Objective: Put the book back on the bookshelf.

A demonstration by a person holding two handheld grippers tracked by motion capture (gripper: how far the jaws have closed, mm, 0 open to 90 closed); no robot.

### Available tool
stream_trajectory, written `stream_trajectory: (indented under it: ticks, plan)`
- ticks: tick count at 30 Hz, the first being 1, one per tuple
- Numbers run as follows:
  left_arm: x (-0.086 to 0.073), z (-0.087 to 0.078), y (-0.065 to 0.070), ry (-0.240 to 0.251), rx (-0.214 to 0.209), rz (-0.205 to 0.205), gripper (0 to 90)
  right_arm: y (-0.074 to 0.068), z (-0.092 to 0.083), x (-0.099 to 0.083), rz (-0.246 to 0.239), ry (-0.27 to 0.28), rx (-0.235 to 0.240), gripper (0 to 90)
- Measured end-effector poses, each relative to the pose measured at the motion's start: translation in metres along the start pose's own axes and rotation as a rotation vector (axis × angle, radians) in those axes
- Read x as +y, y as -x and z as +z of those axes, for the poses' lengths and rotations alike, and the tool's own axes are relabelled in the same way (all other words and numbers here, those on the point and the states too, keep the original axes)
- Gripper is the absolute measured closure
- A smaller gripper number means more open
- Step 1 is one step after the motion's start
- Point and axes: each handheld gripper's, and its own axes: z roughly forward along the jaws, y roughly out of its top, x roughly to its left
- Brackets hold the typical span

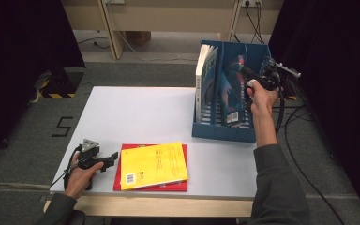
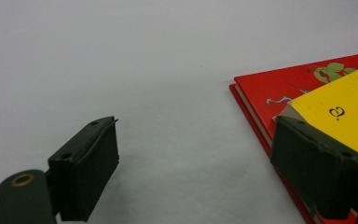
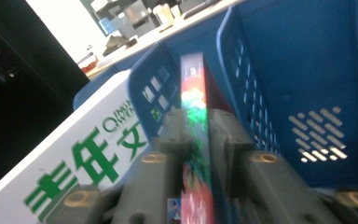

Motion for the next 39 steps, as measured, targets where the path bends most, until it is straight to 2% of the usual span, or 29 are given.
stream_trajectory:
  ticks: [1, 3, 4, 5, 6, 7, 10, 11, 13, 17, 19, 22, 23, 26, 27, 29, 32, 35, 37, 39]
  plan:
    - [0.0, 0.0, -0.001, 0.001, 0.0, -0.002, 14.5, 0.001, 0.002, -0.001, 0.015, -0.006, 0.018, 84.7]
    - [0.0, 0.001, -0.001, -0.004, -0.002, -0.001, 14.5, 0.001, 0.003, -0.002, 0.011, -0.015, 0.016, 84.5]
    - [0.0, 0.001, -0.001, -0.005, -0.002, 0.001, 14.5, 0.0, 0.005, -0.002, -0.027, -0.028, -0.017, 83.7]
    - [0.0, 0.001, -0.001, -0.007, -0.003, 0.001, 14.5, 0.001, 0.006, -0.002, -0.037, -0.036, -0.033, 81.8]
    - [0.0, 0.0, -0.001, -0.004, -0.003, 0.002, 14.5, 0.003, 0.01, -0.002, -0.022, -0.061, -0.025, 78.4]
    - [0.0, -0.001, 0.0, 0.001, -0.003, 0.004, 14.5, 0.004, 0.01, -0.003, -0.043, -0.057, -0.046, 76.5]
    - [-0.001, -0.001, -0.001, 0.002, -0.003, -0.003, 14.5, 0.006, 0.01, -0.005, -0.058, -0.085, -0.048, 73.1]
    - [-0.001, -0.001, -0.002, 0.001, -0.002, -0.003, 14.5, 0.009, 0.009, -0.006, -0.04, -0.074, -0.036, 70.1]
    - [-0.001, -0.001, -0.001, -0.001, -0.001, 0.0, 14.5, 0.01, 0.009, -0.007, -0.019, -0.086, -0.019, 65.9]
    - [-0.001, 0.0, -0.001, -0.004, 0.0, 0.003, 14.5, 0.007, 0.009, -0.007, -0.04, -0.09, -0.017, 63.2]
    - [-0.001, 0.0, -0.001, -0.005, 0.001, 0.003, 14.5, 0.004, 0.01, -0.008, -0.027, -0.105, -0.006, 58.8]
    - [-0.001, 0.0, -0.001, -0.003, 0.0, 0.003, 14.5, 0.001, 0.014, -0.01, -0.038, -0.128, -0.005, 54.3]
    - [-0.001, 0.0, -0.001, -0.002, 0.0, 0.003, 14.5, -0.001, 0.017, -0.013, -0.036, -0.151, 0.004, 50.2]
    - [-0.001, -0.001, -0.001, -0.003, 0.001, 0.002, 14.5, -0.003, 0.02, -0.016, -0.051, -0.172, 0.001, 49.2]
    - [-0.001, -0.001, -0.002, -0.003, 0.006, 0.004, 14.5, -0.005, 0.021, -0.018, -0.065, -0.176, -0.002, 48.2]
    - [-0.001, -0.001, -0.003, 0.0, 0.011, 0.002, 14.5, -0.005, 0.022, -0.018, -0.061, -0.182, 0.007, 47.4]
    - [0.0, -0.002, -0.006, 0.003, 0.037, 0.008, 14.5, -0.009, 0.022, -0.02, -0.083, -0.217, 0.006, 44.8]
    - [-0.001, 0.0, -0.005, -0.002, 0.05, 0.026, 14.5, -0.009, 0.022, -0.021, -0.069, -0.234, 0.015, 41.8]
    - [-0.001, 0.001, -0.005, -0.005, 0.054, 0.035, 14.5, -0.01, 0.022, -0.023, -0.084, -0.246, 0.016, 35.0]
    - [0.0, 0.001, -0.004, -0.01, 0.057, 0.038, 14.5, -0.011, 0.021, -0.023, -0.089, -0.253, 0.021, 33.8]
